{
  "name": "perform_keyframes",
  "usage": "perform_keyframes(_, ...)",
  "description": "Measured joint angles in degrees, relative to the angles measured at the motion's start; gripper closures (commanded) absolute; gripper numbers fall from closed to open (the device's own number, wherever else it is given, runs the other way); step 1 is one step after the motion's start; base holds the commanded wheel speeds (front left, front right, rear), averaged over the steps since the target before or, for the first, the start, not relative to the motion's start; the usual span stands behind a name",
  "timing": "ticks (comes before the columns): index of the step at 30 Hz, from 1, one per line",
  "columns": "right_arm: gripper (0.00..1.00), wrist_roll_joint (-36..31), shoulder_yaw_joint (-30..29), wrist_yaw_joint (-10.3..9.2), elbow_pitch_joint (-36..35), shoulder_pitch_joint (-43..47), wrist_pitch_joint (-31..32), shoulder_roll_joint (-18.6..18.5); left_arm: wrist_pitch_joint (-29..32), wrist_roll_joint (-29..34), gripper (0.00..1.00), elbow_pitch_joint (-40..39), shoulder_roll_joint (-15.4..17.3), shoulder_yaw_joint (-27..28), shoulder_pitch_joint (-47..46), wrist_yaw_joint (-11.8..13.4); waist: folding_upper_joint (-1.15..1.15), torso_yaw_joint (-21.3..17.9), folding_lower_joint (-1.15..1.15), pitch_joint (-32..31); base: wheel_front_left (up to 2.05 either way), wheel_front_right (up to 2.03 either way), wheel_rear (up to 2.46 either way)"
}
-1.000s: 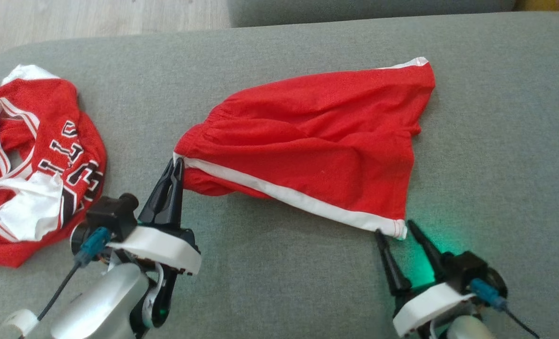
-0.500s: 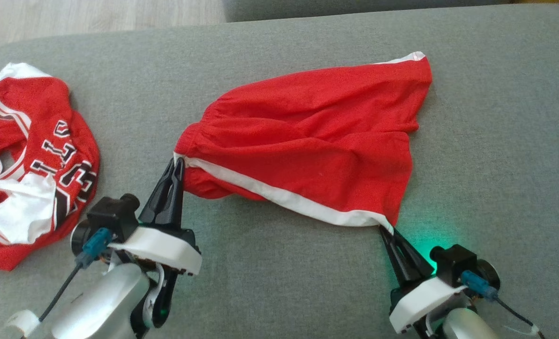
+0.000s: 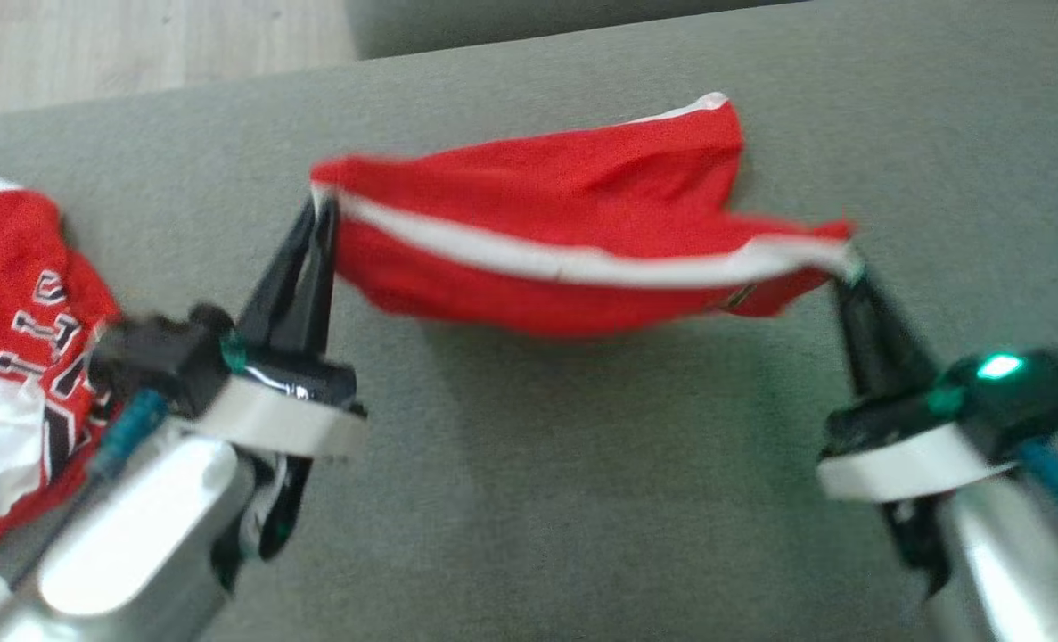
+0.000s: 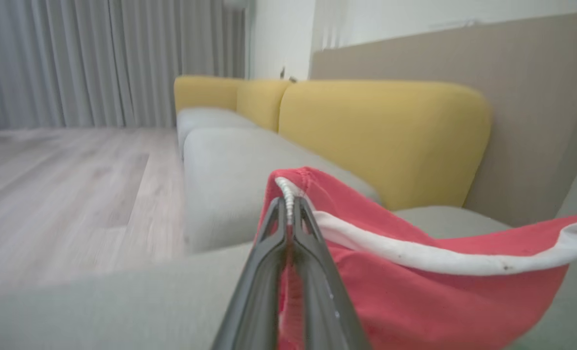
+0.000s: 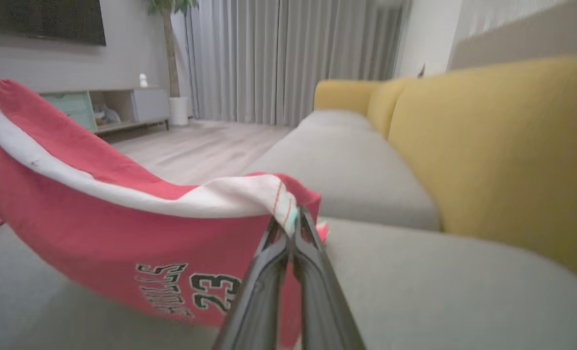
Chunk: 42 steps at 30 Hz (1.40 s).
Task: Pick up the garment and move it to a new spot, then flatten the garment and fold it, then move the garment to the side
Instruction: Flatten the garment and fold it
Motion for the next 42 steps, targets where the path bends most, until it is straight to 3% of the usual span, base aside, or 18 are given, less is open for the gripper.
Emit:
perform_keyframes(6, 1.00, -0.25, -3.03, 0.00, -8.65, -6.76, -0.01, -8.26, 5.22, 2.77, 1.00, -9.33, 4.26, 1.02, -9.28, -1.30, 0.00, -2.78, 0.00, -1.05, 0.00, 0.00, 0.00)
perform_keyframes(8, 1.00, 1.16, -3.96, 0.00, -9.55, -10.50, -0.02, -11.17, 7.20, 3.65, 1.00, -10.83, 5.10, 1.22, -13.03, -2.66, 0.00, -3.46, 0.00, -1.12, 0.00, 0.00, 0.00)
perform_keyframes(9, 1.00, 2.47, -4.30, 0.00, -9.23, -14.38, -0.03, -14.64, 7.92, 5.97, 1.00, -11.12, 5.19, 1.13, -17.77, -4.71, 0.00, -3.72, 0.00, -0.87, 0.00, 0.00, 0.00)
perform_keyframes(13, 1.00, 8.84, -3.86, 0.00, -4.93, -21.77, 0.21, -20.98, 8.10, 6.19, 1.00, -7.08, 2.91, 1.01, -26.92, -9.05, 0.00, -3.48, 0.00, 1.13, 0.00, 0.00, 0.00)
perform_keyframes(20, 1.00, 17.12, 0.33, 0.00, 3.33, -39.73, 2.25, -27.99, 6.38, 10.62, 1.00, 7.82, -5.10, -0.54, -42.76, -15.71, 0.00, -2.74, 0.01, 8.15, 0.00, 0.00, 0.00)
perform_keyframes(22, 1.00, 17.83, 1.26, 0.00, 5.20, -44.78, 2.20, -29.26, 4.74, 12.88, 1.00, 12.28, -7.17, -0.80, -48.47, -17.26, 0.00, -2.47, 0.01, 10.59, 0.00, 0.00, 0.00)
perform_keyframes(27, 1.00, 16.80, 1.04, 0.00, 8.36, -53.26, 0.99, -30.30, 0.73, 16.49, 1.00, 19.48, -10.90, -0.25, -57.66, -18.26, 0.00, -2.19, 0.02, 15.13, 0.00, 0.00, 0.00)
perform_keyframes(32, 1.00, 14.14, -1.54, 0.00, 8.04, -56.47, 0.05, -30.81, -0.66, 19.11, 1.00, 21.08, -13.34, 1.83, -59.98, -19.70, 0.00, -2.33, 0.02, 18.05, 0.00, 0.00, 0.00)
perform_keyframes(38, 1.00, 14.18, -3.37, 0.00, 4.31, -45.52, -0.11, -31.25, -1.02, 20.82, 1.00, 15.73, -11.73, 1.47, -49.74, -21.75, 0.00, -2.32, 0.00, 18.21, 0.00, 0.00, 0.00)
perform_keyframes(42, 1.00, 14.71, -6.43, 0.00, 2.82, -30.66, -0.10, -27.20, -0.99, 21.14, 1.00, 13.96, -8.88, -1.64, -34.49, -21.74, 0.00, -2.09, 0.00, 17.23, 0.00, 0.00, 0.00)
